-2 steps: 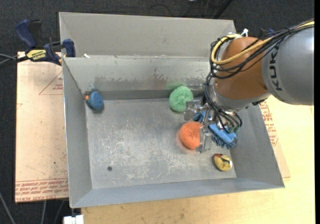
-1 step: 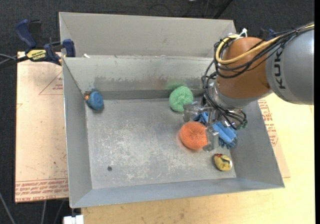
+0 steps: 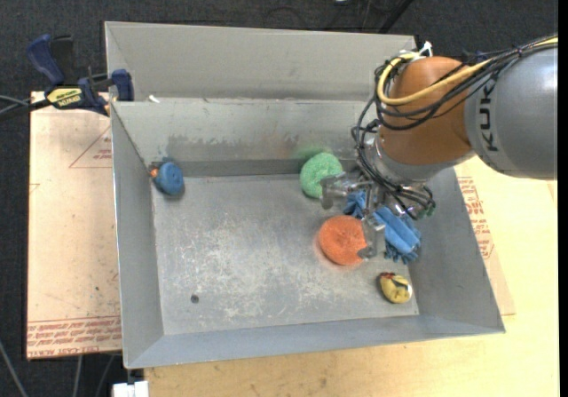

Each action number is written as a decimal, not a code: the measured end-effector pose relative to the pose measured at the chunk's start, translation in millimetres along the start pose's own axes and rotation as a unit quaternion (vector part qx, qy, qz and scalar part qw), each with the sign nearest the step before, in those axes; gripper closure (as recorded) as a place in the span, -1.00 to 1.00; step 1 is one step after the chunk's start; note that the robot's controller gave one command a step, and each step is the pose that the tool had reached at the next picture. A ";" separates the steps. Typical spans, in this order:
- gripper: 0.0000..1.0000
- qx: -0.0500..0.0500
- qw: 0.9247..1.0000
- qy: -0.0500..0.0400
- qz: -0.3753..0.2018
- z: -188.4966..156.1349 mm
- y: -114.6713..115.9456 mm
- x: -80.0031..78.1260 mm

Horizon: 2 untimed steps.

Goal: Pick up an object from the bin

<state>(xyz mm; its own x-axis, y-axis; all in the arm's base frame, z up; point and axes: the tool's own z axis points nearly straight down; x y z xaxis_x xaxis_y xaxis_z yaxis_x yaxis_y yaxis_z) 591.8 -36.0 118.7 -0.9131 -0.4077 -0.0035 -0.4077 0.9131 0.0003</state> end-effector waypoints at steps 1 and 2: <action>-1.00 0.000 0.994 -0.002 -0.108 17.8 -2.4 -4.3; -1.00 0.000 0.990 -0.001 -0.141 23.8 -2.5 -3.3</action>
Offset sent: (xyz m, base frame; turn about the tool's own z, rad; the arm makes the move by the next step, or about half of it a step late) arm -0.0032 0.0013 -0.0395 -0.3882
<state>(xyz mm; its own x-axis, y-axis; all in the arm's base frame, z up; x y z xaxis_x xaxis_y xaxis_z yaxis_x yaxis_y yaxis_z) 595.9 -36.9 94.9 -0.7630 -0.6464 -0.0059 -0.6464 0.7630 -0.0013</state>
